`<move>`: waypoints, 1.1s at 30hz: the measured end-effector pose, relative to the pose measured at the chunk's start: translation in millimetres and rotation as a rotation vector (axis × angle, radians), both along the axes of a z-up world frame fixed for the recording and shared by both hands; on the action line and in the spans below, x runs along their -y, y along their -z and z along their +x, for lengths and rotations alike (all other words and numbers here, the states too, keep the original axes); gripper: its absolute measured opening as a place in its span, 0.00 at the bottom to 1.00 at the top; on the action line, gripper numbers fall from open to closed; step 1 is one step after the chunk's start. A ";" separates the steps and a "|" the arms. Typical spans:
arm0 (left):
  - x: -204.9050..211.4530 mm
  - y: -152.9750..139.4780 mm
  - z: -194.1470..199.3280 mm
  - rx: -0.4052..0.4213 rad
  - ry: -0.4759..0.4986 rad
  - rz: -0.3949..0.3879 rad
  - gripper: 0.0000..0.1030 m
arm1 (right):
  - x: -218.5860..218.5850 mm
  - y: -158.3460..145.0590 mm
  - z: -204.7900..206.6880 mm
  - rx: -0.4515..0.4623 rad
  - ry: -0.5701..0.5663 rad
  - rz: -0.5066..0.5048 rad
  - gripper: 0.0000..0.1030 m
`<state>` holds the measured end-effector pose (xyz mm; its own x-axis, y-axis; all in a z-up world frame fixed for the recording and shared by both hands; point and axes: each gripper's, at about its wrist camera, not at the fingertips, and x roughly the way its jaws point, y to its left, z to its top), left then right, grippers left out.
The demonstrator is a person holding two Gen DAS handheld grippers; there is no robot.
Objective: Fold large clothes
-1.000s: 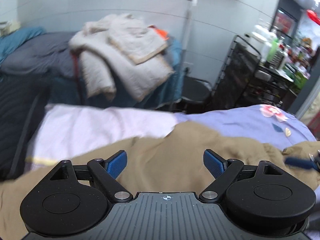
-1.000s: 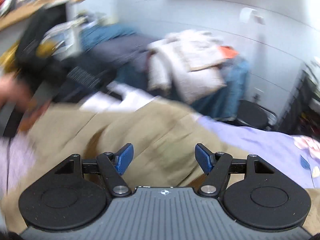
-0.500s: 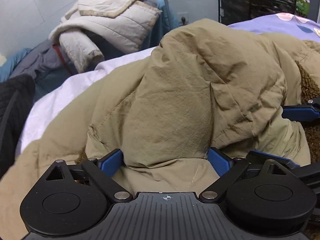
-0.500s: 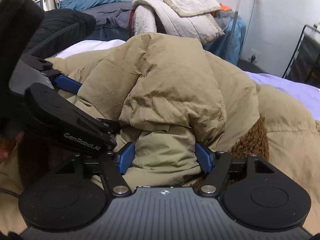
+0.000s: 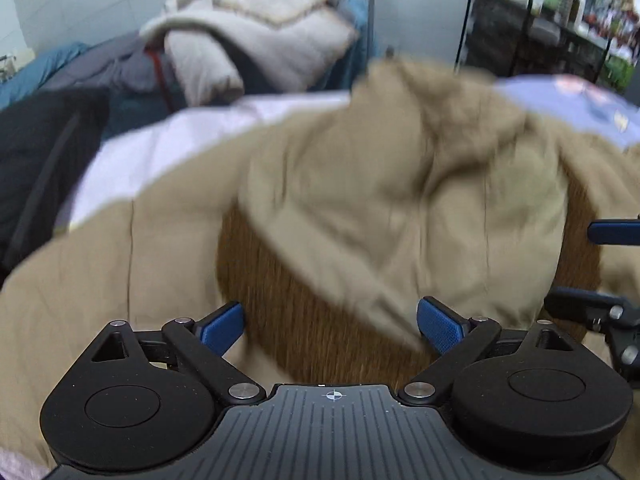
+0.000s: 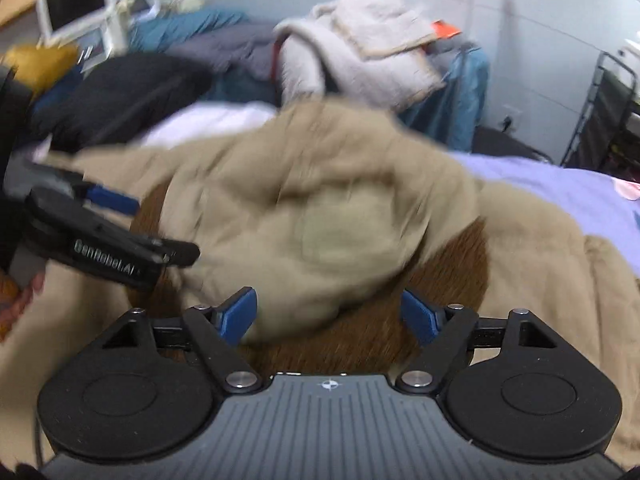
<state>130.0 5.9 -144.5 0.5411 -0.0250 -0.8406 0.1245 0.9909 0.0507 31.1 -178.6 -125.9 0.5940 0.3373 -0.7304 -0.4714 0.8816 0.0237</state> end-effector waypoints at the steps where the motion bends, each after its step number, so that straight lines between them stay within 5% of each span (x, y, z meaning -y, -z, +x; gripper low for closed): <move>1: 1.6 11.0 -0.3 -0.035 -0.001 0.017 1.00 | -5.5 10.4 -3.0 -0.022 -0.012 -0.039 0.80; 4: -6.3 24.0 -0.3 -0.072 -0.045 -0.033 1.00 | -13.6 32.4 -1.0 -0.056 0.019 -0.079 0.81; 8: -18.0 -1.4 -3.1 -0.045 -0.080 -0.094 1.00 | -5.2 2.2 -6.4 -0.023 0.103 -0.009 0.77; 13: -42.3 -26.1 -20.5 -0.002 -0.173 -0.134 1.00 | 7.6 -41.7 0.7 0.024 0.131 0.250 0.86; 19: -55.0 -29.5 -34.5 -0.026 -0.196 -0.134 1.00 | -10.6 2.9 56.7 -0.248 0.278 0.335 0.82; 20: -53.7 -30.7 -38.0 -0.027 -0.193 -0.133 1.00 | -9.7 12.7 60.7 -0.286 0.315 0.382 0.78; 23: -58.2 -32.4 -41.5 -0.032 -0.201 -0.145 1.00 | -15.9 17.2 75.0 -0.359 0.374 0.437 0.25; 24: -59.7 -33.9 -43.3 -0.033 -0.206 -0.150 1.00 | -16.9 9.4 80.7 -0.378 0.365 0.478 0.20; 30: -69.4 -50.7 -44.3 0.019 -0.240 -0.190 1.00 | -0.4 -90.5 136.9 -0.333 0.255 0.977 0.14; 33: -69.6 -58.9 -39.2 0.041 -0.223 -0.177 1.00 | 12.2 -138.3 190.5 -0.256 0.249 1.094 0.14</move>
